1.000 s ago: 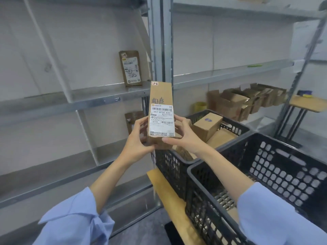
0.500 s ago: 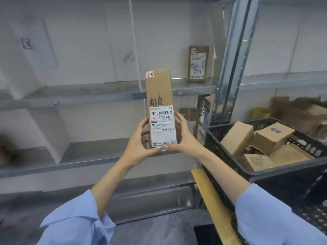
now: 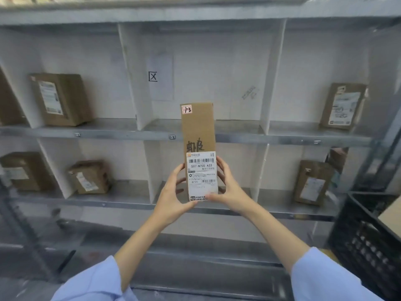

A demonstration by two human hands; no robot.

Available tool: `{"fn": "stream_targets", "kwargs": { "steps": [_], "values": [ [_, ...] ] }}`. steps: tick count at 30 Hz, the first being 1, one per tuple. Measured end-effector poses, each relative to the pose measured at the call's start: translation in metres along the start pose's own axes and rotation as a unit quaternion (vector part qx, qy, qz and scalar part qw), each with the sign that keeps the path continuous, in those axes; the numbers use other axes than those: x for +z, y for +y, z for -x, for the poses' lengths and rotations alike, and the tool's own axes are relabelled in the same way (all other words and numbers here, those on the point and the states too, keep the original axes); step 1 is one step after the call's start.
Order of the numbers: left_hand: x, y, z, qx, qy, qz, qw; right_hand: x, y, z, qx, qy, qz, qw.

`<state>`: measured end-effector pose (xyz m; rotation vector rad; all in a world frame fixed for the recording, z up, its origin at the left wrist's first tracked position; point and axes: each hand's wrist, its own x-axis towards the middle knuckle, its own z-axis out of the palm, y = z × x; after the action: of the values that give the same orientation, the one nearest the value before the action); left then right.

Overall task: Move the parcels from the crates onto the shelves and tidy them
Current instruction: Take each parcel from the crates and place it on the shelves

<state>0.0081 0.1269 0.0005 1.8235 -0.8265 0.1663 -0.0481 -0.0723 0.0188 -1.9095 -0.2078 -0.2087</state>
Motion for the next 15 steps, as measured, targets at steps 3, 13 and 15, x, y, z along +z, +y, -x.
{"fn": "stream_targets", "kwargs": {
  "steps": [3,13,15],
  "values": [
    [-0.037,-0.021,0.008,-0.002,0.025,-0.012,1.0,0.039,-0.003,-0.025,-0.01,-0.005,-0.016,1.0],
    [-0.114,-0.052,0.016,-0.005,0.051,-0.026,0.998,0.112,-0.02,-0.075,-0.023,-0.012,-0.026,0.999],
    [-0.12,-0.051,0.014,-0.005,0.051,-0.019,0.998,0.117,-0.023,-0.079,-0.025,-0.011,-0.034,0.999]
  ]
}}
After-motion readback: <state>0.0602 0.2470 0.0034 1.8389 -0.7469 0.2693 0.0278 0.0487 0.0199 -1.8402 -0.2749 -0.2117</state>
